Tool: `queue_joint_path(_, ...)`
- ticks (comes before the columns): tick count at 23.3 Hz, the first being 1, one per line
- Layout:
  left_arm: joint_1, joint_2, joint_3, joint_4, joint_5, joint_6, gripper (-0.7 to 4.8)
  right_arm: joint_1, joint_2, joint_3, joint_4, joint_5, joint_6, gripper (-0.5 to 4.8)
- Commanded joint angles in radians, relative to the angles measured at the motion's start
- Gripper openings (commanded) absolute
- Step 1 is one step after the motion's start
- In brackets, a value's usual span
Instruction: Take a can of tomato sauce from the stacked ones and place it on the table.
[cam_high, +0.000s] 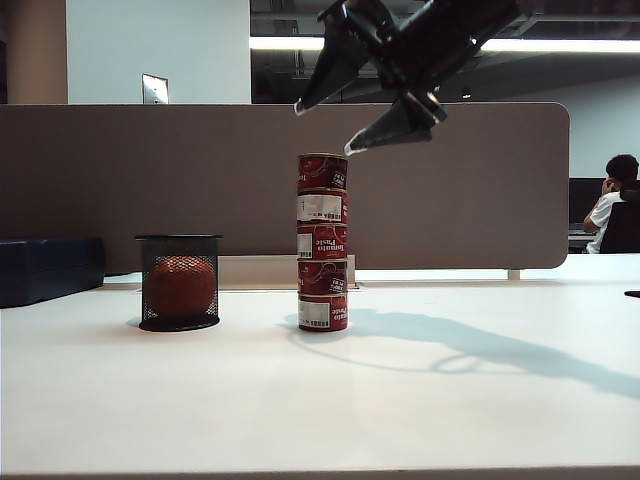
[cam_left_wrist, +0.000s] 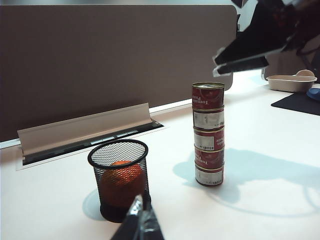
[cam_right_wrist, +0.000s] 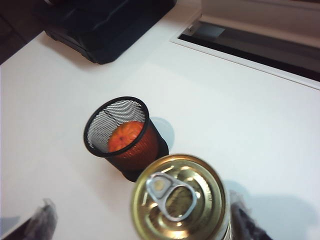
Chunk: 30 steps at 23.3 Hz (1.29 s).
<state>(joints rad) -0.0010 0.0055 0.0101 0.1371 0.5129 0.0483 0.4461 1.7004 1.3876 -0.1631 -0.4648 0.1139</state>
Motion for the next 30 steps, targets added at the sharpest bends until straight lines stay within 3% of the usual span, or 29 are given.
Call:
queue_joint_path(1,0.002,0.001,0.003,0.005,0.004,-0.004,-0.05,0.001,0.023,0.007,0.035,0.003,-0.001,4.79)
queue_joint_path(24,0.003,0.001,0.002,-0.01,0.003,-0.003,-0.05,0.015,0.12,0.05,0.055,0.041,0.001,4.79)
queue_joint_path(27,0.003,0.001,0.002,-0.01,0.0,-0.003,-0.05,0.018,0.12,0.05,0.055,0.041,0.001,4.26)
queue_joint_path(30,0.003,0.001,0.002,-0.01,0.0,-0.003,-0.05,0.018,0.12,0.05,0.05,0.047,0.001,4.11)
